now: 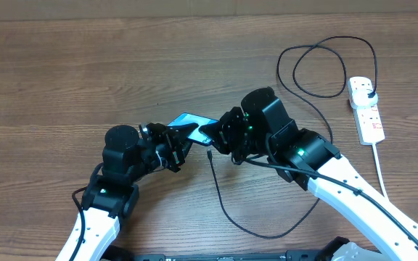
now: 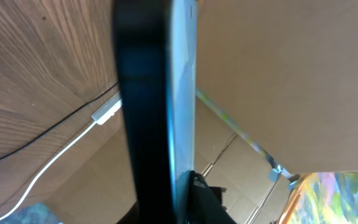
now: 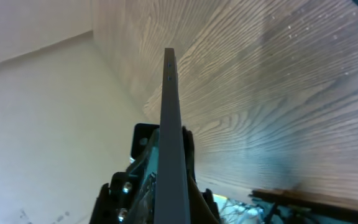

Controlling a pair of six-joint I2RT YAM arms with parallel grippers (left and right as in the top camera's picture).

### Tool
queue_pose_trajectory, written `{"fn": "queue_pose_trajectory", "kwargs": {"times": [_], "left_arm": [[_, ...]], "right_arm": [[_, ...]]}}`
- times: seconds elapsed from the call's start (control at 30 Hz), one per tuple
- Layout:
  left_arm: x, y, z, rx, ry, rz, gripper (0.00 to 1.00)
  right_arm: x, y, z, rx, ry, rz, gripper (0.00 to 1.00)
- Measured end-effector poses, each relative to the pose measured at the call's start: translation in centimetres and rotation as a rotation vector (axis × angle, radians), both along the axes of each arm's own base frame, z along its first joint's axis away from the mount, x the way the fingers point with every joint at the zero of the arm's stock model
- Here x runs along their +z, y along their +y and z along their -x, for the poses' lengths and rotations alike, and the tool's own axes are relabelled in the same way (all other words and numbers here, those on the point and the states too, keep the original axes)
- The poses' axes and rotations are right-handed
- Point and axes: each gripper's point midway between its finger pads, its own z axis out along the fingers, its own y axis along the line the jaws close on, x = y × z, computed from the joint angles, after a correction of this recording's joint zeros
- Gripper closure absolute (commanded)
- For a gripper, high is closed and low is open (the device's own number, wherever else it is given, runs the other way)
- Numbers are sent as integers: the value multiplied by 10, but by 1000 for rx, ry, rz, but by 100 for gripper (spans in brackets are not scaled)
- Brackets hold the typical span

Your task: Plug charger to phone and switch on socket

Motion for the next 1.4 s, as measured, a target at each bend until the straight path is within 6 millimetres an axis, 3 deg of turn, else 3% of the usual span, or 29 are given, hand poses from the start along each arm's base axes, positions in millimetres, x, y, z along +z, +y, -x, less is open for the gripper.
{"fn": "queue_pose_trajectory", "kwargs": {"times": [0.17,0.4,0.67,0.83,1.07,1.27,1.4], "left_arm": [[1,0,-1,6,3,8,91],[1,0,-1,5,4,9,82],[3,0,-1,8,-2,12,96],[4,1,-3,14,-8,11,96],[-4,1,0,-7,-31,-52,96],[-42,11,13,-24,48,-196,96],[-61,19,21,-41,76,-294,96]], "right_arm": [[1,0,0,-15,28,-19,96],[2,1,0,-8,27,-26,96],[6,5,3,9,31,-49,96],[6,4,2,-6,48,-59,96],[-2,3,14,42,74,-27,71],[-26,-11,34,54,172,75,61],[-45,-31,39,8,210,190,44]]}}
